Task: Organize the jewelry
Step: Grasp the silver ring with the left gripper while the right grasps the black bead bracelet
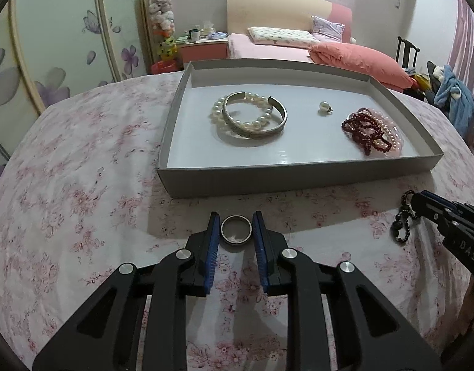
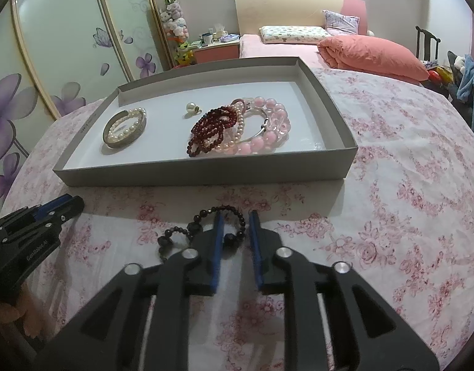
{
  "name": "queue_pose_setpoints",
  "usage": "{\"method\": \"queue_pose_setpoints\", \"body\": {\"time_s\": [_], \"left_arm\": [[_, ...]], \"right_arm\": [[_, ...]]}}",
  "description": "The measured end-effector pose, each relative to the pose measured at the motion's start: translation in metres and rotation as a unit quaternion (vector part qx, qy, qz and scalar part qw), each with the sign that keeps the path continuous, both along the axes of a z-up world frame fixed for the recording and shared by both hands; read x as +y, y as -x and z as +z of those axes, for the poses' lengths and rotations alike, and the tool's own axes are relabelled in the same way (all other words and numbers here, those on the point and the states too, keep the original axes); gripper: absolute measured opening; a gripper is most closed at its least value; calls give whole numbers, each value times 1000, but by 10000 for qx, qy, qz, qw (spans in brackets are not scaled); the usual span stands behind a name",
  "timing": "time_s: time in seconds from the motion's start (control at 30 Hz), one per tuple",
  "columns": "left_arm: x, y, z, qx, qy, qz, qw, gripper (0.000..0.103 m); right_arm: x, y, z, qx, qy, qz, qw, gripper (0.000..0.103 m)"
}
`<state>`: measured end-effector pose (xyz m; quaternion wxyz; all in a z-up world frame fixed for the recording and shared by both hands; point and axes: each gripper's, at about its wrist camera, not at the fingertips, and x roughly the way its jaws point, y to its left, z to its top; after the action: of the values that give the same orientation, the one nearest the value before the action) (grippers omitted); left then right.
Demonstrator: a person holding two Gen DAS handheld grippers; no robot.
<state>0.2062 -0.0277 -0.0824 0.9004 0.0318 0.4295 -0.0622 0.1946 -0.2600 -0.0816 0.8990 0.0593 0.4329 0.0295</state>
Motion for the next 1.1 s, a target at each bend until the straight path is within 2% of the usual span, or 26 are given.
{"method": "queue_pose_setpoints", "body": {"time_s": [0.2,0.23,0.27,0.43,0.7,1.1], "left_arm": [[-3,0,1,0,-40,-4,10000,23],[-3,0,1,0,-45,-4,10000,23],[-4,1,2,-1,-47,-5,10000,23],[-3,1,2,2,-6,-3,10000,23],[5,2,4,-8,153,96,9998,23],[9,21,29,-693,204,160,9973,23]], "right_arm": [[1,0,0,5,70,40,10000,25],[2,0,0,8,95,47,9999,24],[3,-1,0,16,118,58,9999,14],[2,0,0,-9,90,37,10000,13],[-4,12,15,-440,-99,-4,9990,13],[10,32,46,-1168,-115,166,9930,13]]}}
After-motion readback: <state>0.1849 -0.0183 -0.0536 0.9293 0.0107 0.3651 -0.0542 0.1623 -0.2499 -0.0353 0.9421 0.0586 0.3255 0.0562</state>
